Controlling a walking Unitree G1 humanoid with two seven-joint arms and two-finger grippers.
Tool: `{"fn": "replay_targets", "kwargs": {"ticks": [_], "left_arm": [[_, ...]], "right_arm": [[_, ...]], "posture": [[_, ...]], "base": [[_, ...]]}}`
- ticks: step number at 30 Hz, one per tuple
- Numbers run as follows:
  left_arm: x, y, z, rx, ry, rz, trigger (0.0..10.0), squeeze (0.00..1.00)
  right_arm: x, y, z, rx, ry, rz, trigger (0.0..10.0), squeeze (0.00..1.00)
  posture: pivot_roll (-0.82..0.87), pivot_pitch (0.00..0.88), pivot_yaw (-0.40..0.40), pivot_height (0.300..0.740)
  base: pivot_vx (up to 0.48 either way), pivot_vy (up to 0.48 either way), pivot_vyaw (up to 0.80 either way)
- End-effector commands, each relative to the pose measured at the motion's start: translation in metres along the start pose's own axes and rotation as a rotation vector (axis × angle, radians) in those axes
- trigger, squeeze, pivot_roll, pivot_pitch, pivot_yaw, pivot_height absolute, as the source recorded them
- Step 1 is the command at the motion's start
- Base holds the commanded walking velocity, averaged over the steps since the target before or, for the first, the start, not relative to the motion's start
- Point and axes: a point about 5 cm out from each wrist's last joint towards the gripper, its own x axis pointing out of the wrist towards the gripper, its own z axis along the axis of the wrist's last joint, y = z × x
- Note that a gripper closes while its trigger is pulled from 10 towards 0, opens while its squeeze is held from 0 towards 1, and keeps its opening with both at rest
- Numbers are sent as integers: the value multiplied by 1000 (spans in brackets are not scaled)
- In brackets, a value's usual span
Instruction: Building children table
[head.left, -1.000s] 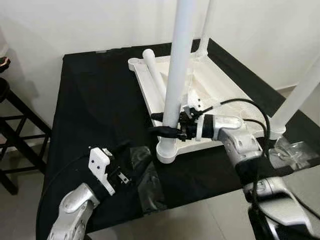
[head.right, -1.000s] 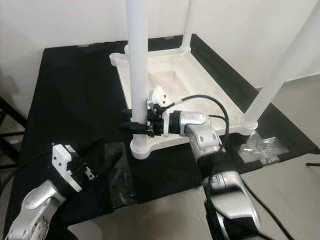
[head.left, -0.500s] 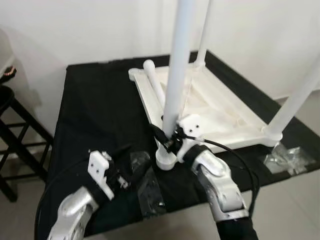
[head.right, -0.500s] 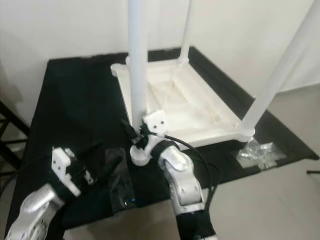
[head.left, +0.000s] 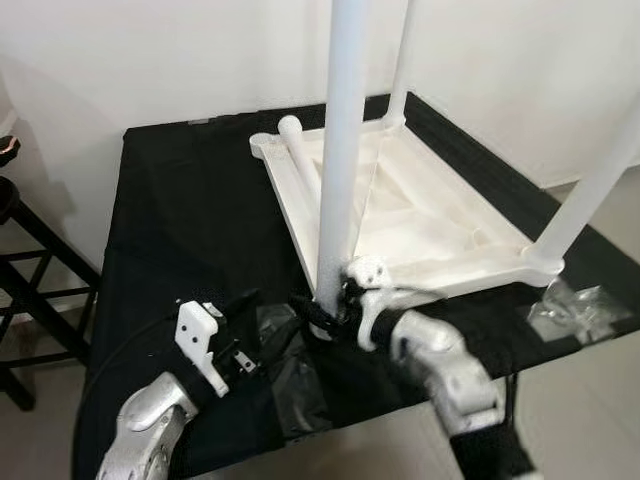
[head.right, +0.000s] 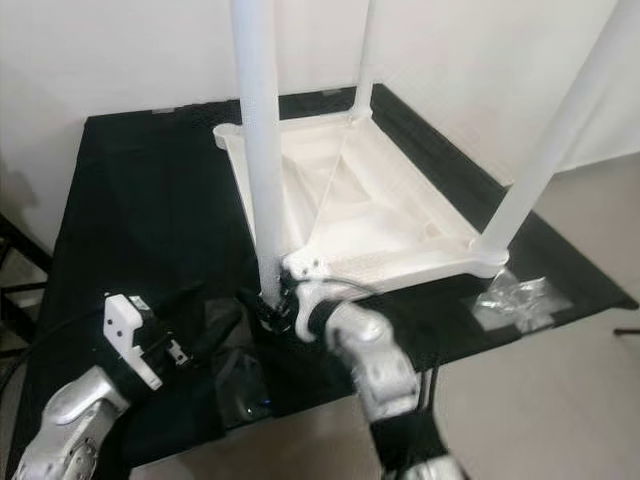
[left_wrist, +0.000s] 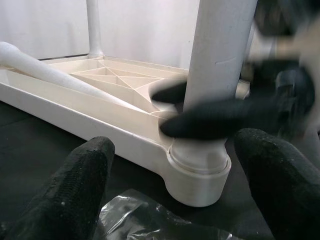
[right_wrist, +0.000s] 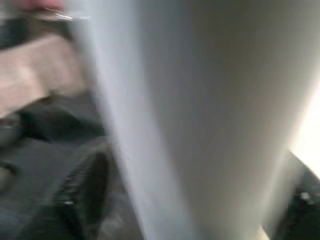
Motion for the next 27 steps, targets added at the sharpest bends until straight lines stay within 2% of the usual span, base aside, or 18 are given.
{"fn": "replay_targets", "kwargs": {"ticks": [1,5,6,7,8,10,13,21,22,27], "left_arm": [[-2,0,-2,9,16,-1,10000,0],[-3,-1,-3,9,17,-3,10000,0],[-3,-1,-3,10,17,-3,10000,0],[-3,-2,-2,12,16,-3,10000,0],[-4,-3,-2,13,16,-3,10000,0],[-4,-3,-2,14,16,-3,10000,0],[-6,-5,-2,15,16,-4,10000,0],[-7,-6,-1,15,15,-5,10000,0],[-7,-6,-1,14,14,-7,10000,0],[-11,-8,0,5,5,-15,10000,0]], "right_arm": [[1,5,2,-9,-17,52,10000,1000],[-2,-5,13,-81,-17,146,10000,1000],[-4,-13,16,-111,20,222,10000,78],[-5,-21,20,-131,57,308,10000,0],[-6,-28,24,-142,87,380,10000,0],[-6,-32,26,-144,102,419,10000,0],[-5,-41,28,-142,135,438,10000,0],[-7,-47,28,-126,156,447,10000,0],[-9,-50,26,-109,163,444,0,0],[-19,-57,14,-85,198,415,0,0]], "posture": [[-46,110,-3,740],[-40,108,-4,740],[-33,109,-7,740],[-23,114,-9,740],[-19,115,-10,740],[-17,116,-10,740],[-6,126,-13,740],[-3,131,-15,740],[-4,133,-15,740],[-9,139,-13,740]], "base": [[0,0,0],[0,0,0],[0,0,0],[0,0,0],[0,0,0],[0,0,0],[0,0,0],[0,0,0],[0,0,0],[0,0,0]]}}
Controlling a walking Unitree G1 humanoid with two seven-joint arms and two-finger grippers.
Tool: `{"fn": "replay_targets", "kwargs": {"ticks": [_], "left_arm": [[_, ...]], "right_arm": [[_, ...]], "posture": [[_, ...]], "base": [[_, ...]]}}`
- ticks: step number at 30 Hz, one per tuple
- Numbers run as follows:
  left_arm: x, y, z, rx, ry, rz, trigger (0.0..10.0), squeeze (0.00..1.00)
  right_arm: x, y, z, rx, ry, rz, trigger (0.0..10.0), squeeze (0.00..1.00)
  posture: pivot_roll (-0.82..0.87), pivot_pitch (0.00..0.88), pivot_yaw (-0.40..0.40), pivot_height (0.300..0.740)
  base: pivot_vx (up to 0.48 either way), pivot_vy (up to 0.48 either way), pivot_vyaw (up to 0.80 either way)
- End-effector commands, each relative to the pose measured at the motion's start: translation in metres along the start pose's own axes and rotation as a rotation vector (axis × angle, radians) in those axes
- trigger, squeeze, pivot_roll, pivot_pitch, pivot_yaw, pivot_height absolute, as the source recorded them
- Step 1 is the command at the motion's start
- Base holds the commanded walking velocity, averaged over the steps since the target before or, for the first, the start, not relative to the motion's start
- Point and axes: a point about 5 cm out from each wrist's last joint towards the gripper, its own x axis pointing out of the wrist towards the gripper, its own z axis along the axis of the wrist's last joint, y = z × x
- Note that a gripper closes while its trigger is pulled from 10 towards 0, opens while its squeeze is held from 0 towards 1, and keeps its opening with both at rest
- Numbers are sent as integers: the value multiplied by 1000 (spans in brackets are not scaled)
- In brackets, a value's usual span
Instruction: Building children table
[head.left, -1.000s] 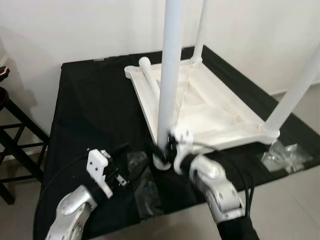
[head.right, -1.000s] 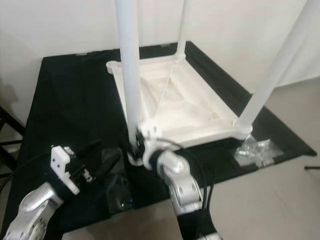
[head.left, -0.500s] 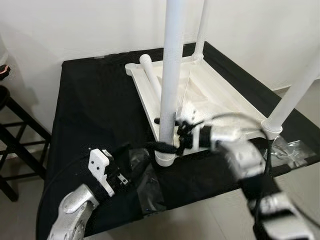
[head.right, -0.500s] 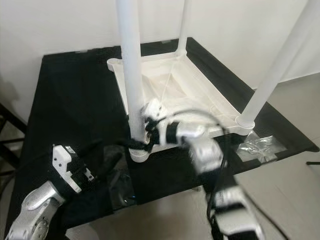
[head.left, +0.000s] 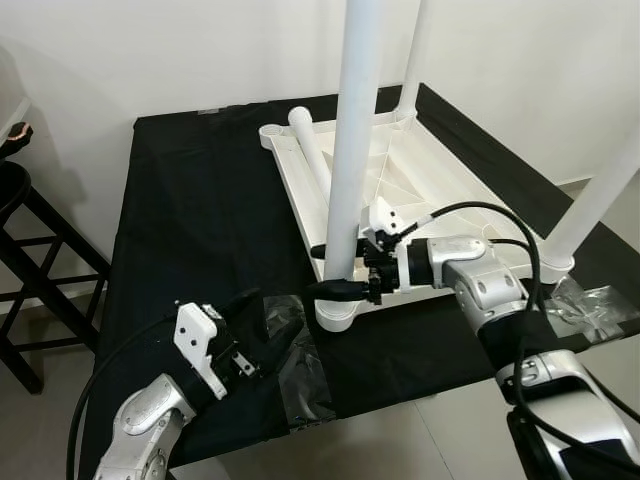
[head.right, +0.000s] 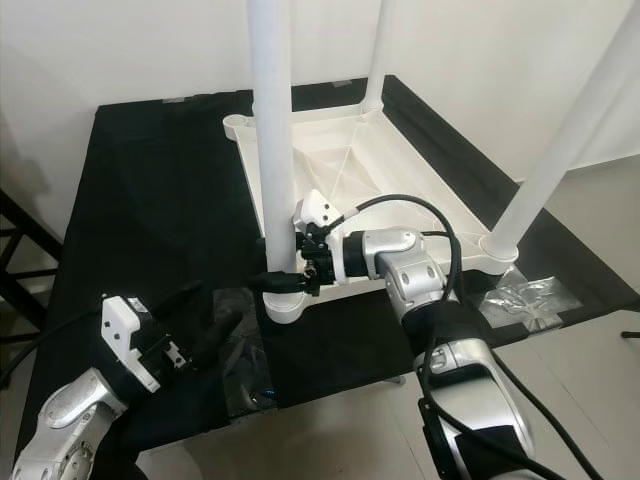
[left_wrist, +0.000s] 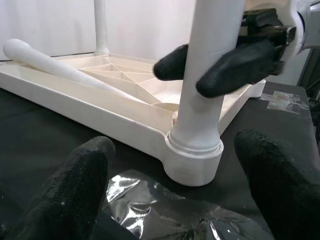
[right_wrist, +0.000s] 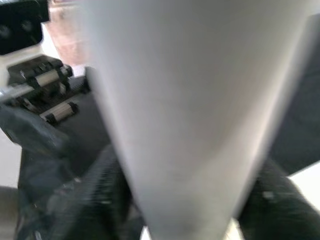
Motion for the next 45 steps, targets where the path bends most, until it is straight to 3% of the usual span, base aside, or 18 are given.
{"fn": "replay_targets", "kwargs": {"ticks": [1,10,12,13,14,15,17,18,21,26,27,30,31,32,39,40,41,45], "left_arm": [[-3,-1,2,8,-1,-10,10000,0],[-5,-4,3,-27,-13,-38,10000,0],[-6,-5,4,-64,-18,-51,10000,0],[-6,-4,4,-76,-23,-50,10000,0],[-6,-4,4,-76,-23,-50,10000,0],[-7,-3,5,-82,-27,-46,10000,0],[-7,-2,6,-83,-28,-44,10000,0],[-7,-2,6,-83,-28,-44,10000,0],[-6,0,6,-81,-25,-48,10000,0],[-4,0,5,-87,-16,-72,10000,0],[-4,1,5,-88,-13,-76,10000,0],[-4,1,5,-89,-16,-68,10000,0],[-4,1,5,-92,-17,-64,10000,0],[-3,1,5,-94,-18,-62,10000,0],[-2,0,5,-96,-15,-70,10000,0],[-1,-1,4,-97,-16,-74,10000,0],[0,-1,4,-97,-18,-72,10000,0],[0,-1,4,-98,-20,-71,10000,0]], "right_arm": [[-1,2,-7,17,13,7,0,0],[-15,3,-30,46,29,-78,0,0],[-19,4,-37,61,48,-266,0,0],[-14,5,-48,165,90,-488,0,0],[-14,5,-48,165,90,-488,0,0],[0,24,-64,263,123,-698,0,0],[15,50,-75,348,153,-799,0,0],[15,50,-75,348,153,-799,0,0],[28,73,-69,260,196,-864,0,0],[23,58,-63,270,174,-901,0,0],[24,55,-62,287,170,-896,10000,0],[29,55,-58,310,150,-845,10000,0],[30,55,-54,311,139,-836,10000,824],[29,52,-48,314,97,-815,10000,1000],[27,41,-11,171,-40,-684,10000,1000],[32,40,0,75,-76,-545,10000,169],[35,38,1,39,-78,-461,10000,0],[35,36,2,16,-76,-404,10000,0]], "posture": [[-9,139,-13,740],[-22,148,-7,740],[-38,156,-11,740],[-45,159,-15,740],[-45,159,-15,740],[-51,161,-12,740],[-45,167,-2,740],[-45,167,-2,740],[-59,159,10,740],[-60,147,6,740],[-62,146,8,740],[-63,143,11,740],[-60,141,8,740],[-57,140,7,740],[-57,138,4,740],[-68,132,-12,740],[-70,132,-14,740],[-70,132,-14,740]], "base": [[0,0,0],[0,0,0],[0,0,0],[0,0,0],[0,0,0],[0,0,0],[0,0,0],[0,0,0],[0,0,0],[0,0,0],[0,0,0],[0,0,0],[0,0,0],[0,0,0],[0,0,0],[0,0,0],[0,0,0],[0,0,0]]}}
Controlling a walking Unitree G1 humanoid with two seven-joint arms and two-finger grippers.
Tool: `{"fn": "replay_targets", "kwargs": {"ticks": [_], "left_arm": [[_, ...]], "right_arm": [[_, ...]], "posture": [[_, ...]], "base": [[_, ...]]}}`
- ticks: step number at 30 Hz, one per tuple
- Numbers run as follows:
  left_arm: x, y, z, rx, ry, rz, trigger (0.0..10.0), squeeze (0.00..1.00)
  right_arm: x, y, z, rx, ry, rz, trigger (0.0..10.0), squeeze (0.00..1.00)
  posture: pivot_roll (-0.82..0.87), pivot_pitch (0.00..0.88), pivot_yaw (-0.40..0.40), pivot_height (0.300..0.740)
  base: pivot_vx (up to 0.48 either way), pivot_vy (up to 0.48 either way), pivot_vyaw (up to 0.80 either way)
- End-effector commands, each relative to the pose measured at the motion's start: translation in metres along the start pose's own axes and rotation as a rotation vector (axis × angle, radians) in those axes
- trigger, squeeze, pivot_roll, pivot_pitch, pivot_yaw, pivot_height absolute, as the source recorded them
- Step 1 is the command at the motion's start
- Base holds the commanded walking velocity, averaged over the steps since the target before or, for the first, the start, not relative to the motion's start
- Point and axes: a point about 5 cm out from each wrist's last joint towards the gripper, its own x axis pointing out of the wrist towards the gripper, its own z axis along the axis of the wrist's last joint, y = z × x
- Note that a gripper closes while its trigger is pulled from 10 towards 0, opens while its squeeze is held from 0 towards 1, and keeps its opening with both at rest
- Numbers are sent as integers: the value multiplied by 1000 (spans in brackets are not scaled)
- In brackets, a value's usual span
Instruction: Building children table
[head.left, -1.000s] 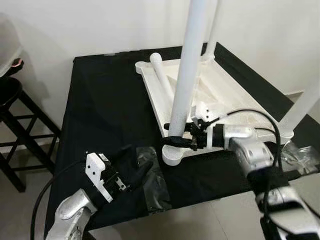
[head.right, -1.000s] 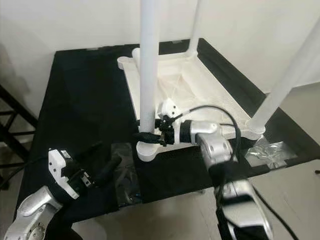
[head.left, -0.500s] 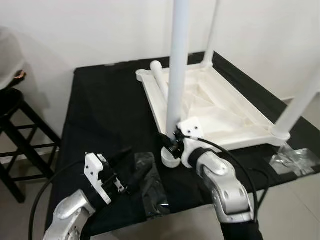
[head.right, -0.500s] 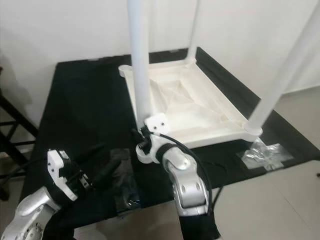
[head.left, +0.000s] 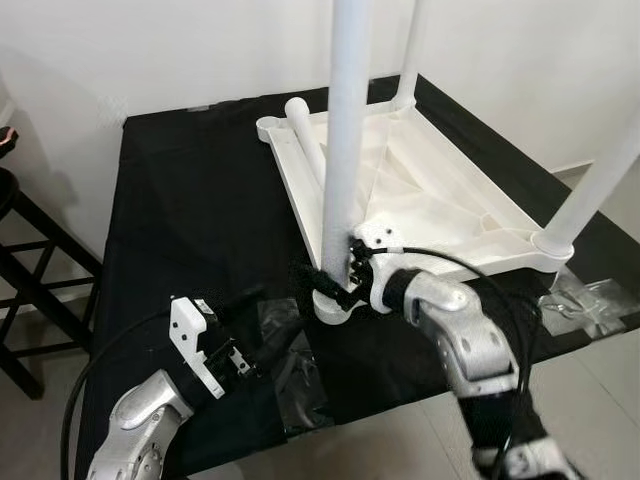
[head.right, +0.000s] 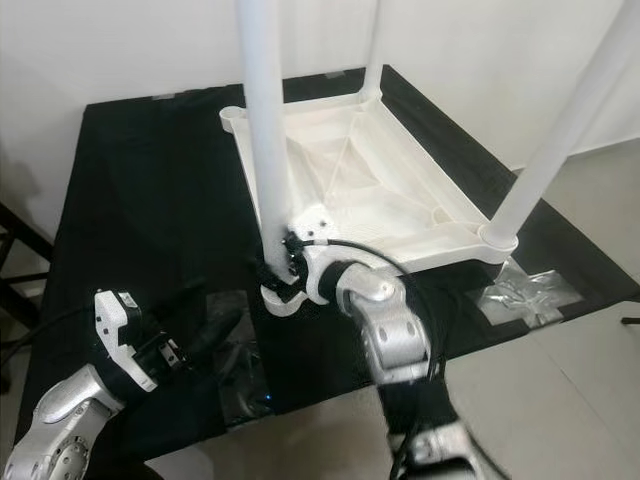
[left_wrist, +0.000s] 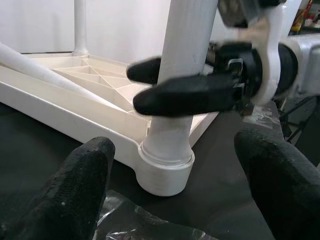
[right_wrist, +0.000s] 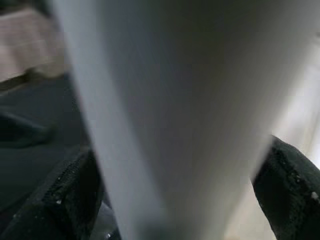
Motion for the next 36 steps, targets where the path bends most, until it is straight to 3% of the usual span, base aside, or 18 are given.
{"fn": "replay_targets", "kwargs": {"ticks": [1,4,13,14,26,28,29,30,31,33,34,35,36], "left_arm": [[0,-2,-5,-12,16,1,10000,0],[-1,-2,-6,-6,23,-3,10000,0],[-2,-4,-7,-4,30,-7,10000,0],[-2,-4,-7,-4,32,-6,10000,0],[-3,-6,-7,-7,35,-6,10000,0],[-3,-5,-6,-8,34,-6,10000,0],[-4,-5,-6,-8,34,-5,10000,0],[-4,-5,-6,-8,34,-5,10000,0],[-4,-3,-5,-9,34,-5,10000,0],[-5,-1,-4,-9,34,-5,10000,0],[-5,-1,-4,-9,34,-5,10000,0],[-5,0,-4,-10,33,-4,10000,0],[-4,1,-3,-11,32,-3,10000,0]], "right_arm": [[7,5,-5,-13,12,99,10000,0],[11,-14,-8,-63,63,192,10000,0],[11,-29,-6,-27,77,269,10000,0],[10,-32,-4,-7,66,292,0,0],[1,-33,-13,11,23,284,0,0],[-3,-37,-17,7,26,215,0,0],[-6,-37,-22,21,32,121,0,0],[-6,-37,-22,21,32,121,0,0],[-7,-30,-31,64,42,-1,0,0],[-5,-1,-55,207,44,-376,0,0],[-5,-1,-55,207,44,-376,0,0],[-2,28,-70,206,114,-401,0,0],[1,43,-70,91,133,-391,0,0]], "posture": [[-67,126,-10,740],[-57,121,-11,740],[-44,123,-11,740],[-39,126,-13,740],[-42,131,-12,740],[-54,140,-7,740],[-62,147,-9,740],[-62,147,-9,740],[-73,152,-10,740],[-85,154,-3,740],[-85,154,-3,740],[-86,156,11,740],[-86,156,11,740]], "base": [[0,0,0],[0,0,0],[0,0,0],[0,0,0],[0,0,0],[0,0,0],[0,0,0],[0,0,0],[0,0,0],[0,0,0],[0,0,0],[0,0,0],[0,0,0]]}}
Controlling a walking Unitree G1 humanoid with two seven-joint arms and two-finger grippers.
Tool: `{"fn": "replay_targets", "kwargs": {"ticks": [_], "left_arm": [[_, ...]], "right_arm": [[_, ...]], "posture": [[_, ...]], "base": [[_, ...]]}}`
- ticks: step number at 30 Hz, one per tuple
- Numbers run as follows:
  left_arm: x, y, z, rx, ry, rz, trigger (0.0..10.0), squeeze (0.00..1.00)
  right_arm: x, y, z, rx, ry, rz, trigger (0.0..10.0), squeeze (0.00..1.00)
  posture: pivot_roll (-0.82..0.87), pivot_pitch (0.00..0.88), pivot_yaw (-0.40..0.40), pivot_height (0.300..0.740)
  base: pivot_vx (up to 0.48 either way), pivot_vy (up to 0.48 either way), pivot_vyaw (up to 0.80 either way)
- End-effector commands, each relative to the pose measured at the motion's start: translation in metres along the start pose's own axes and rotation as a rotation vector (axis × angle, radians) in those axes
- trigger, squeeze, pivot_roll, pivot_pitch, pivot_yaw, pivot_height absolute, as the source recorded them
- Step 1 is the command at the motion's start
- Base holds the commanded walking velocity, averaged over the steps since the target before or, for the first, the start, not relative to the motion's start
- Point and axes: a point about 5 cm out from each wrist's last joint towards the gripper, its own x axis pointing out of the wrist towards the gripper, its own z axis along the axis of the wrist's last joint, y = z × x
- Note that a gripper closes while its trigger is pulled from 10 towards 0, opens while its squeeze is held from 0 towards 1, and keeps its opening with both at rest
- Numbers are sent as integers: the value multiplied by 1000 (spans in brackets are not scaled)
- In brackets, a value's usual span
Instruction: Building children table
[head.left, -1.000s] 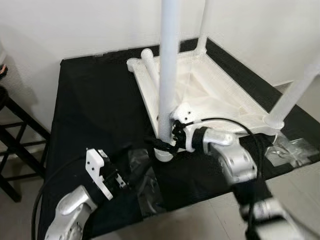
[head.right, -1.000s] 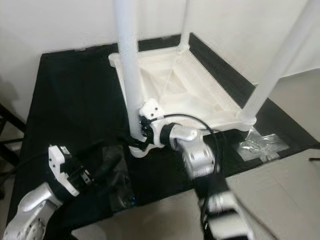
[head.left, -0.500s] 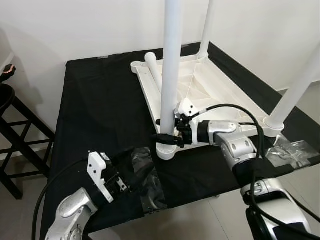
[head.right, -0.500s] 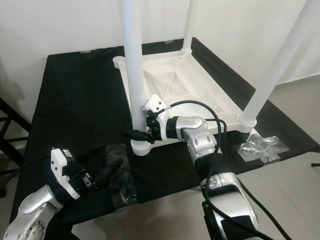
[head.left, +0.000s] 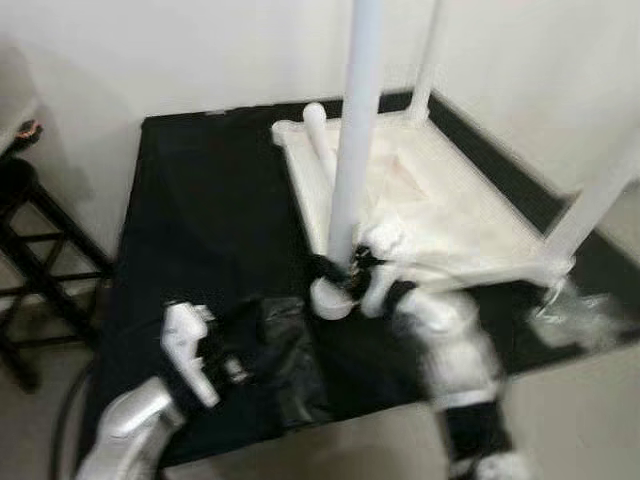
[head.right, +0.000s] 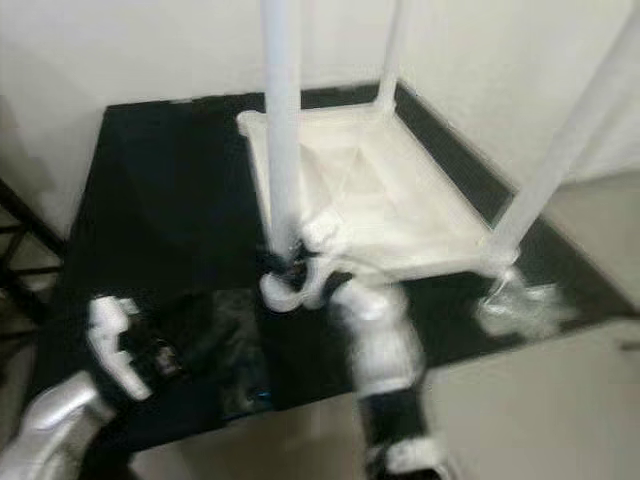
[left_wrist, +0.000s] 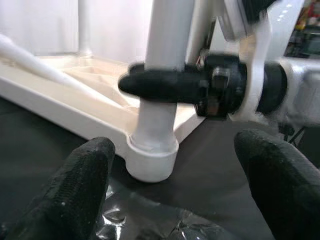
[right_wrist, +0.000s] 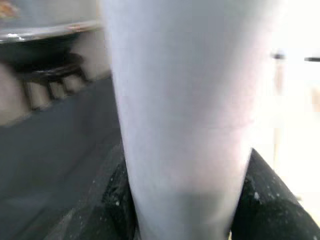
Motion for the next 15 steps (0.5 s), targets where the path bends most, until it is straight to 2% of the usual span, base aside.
{"fn": "replay_targets", "kwargs": {"ticks": [1,2,5,8,9,11,12,13,14,15], "left_arm": [[-5,3,-1,-9,16,10,10000,0],[-5,4,-2,-6,21,10,10000,0],[-2,6,-3,-12,29,-7,10000,0],[0,8,-4,-5,38,-23,10000,0],[0,8,-4,-2,34,-12,10000,0],[0,8,-4,-2,34,-12,10000,0],[0,9,-4,2,29,3,10000,0],[0,8,-4,4,25,13,10000,0],[0,8,-4,4,25,13,10000,0],[0,8,-3,5,23,19,10000,0]], "right_arm": [[-8,14,-34,-46,170,-9,0,0],[-5,13,-24,-85,121,-4,0,0],[1,2,-24,-33,123,-8,0,0],[5,1,-27,-1,138,23,0,0],[5,1,-25,3,129,21,4941,0],[5,1,-25,3,129,21,4941,0],[5,-1,-24,57,121,34,10000,0],[5,-3,-22,120,110,75,10000,1000],[5,-3,-22,120,110,75,10000,1000],[5,-4,-16,168,90,152,10000,1000]], "posture": [[-86,156,11,740],[-109,150,31,740],[-90,141,17,740],[-98,128,15,740],[-88,132,20,740],[-88,132,20,740],[-82,127,16,740],[-74,129,13,740],[-74,129,13,740],[-75,128,13,740]], "base": [[0,0,0],[0,0,0],[0,0,0],[0,0,0],[0,0,0],[0,0,0],[0,0,0],[0,0,0],[0,0,0],[0,0,0]]}}
